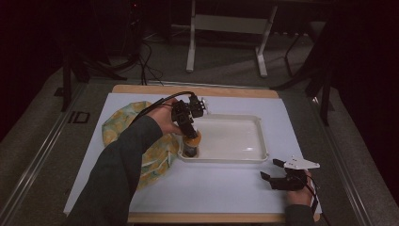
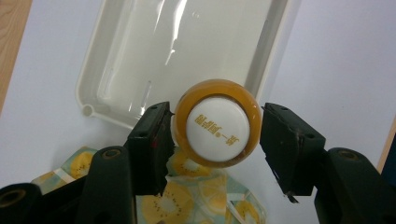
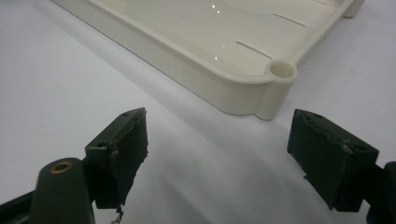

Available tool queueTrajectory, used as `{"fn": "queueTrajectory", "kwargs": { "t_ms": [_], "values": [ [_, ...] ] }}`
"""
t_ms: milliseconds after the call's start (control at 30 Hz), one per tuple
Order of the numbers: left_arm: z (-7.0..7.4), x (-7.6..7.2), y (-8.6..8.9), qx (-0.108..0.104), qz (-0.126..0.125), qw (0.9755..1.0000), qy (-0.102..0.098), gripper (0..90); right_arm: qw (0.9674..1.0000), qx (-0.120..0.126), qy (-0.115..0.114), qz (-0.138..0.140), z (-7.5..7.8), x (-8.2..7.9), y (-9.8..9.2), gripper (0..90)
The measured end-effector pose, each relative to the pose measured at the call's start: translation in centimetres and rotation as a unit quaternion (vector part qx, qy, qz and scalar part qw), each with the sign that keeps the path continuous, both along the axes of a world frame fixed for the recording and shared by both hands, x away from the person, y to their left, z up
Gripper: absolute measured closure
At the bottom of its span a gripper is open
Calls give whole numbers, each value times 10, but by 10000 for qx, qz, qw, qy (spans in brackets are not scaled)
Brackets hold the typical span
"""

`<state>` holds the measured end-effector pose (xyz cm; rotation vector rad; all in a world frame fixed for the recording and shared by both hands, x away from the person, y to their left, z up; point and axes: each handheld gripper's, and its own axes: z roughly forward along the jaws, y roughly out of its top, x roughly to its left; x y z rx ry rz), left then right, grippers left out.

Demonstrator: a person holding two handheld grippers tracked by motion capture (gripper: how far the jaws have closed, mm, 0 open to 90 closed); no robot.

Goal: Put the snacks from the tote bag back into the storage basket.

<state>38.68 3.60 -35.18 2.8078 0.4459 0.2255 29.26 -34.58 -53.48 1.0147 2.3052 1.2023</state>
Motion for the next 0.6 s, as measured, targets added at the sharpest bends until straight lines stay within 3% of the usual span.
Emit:
{"fn": "queueTrajectory", "kwargs": {
  "t_ms": [267, 600],
  "values": [
    [1, -1, 7, -225, 3, 9997, -117, 413, 10000, -2, -2, 2, 0, 0, 0, 197],
    [6, -4, 21, -731, 64, 9969, -268, 405, 10000, -6, 0, -4, 0, 0, 0, 197]
  ]
}}
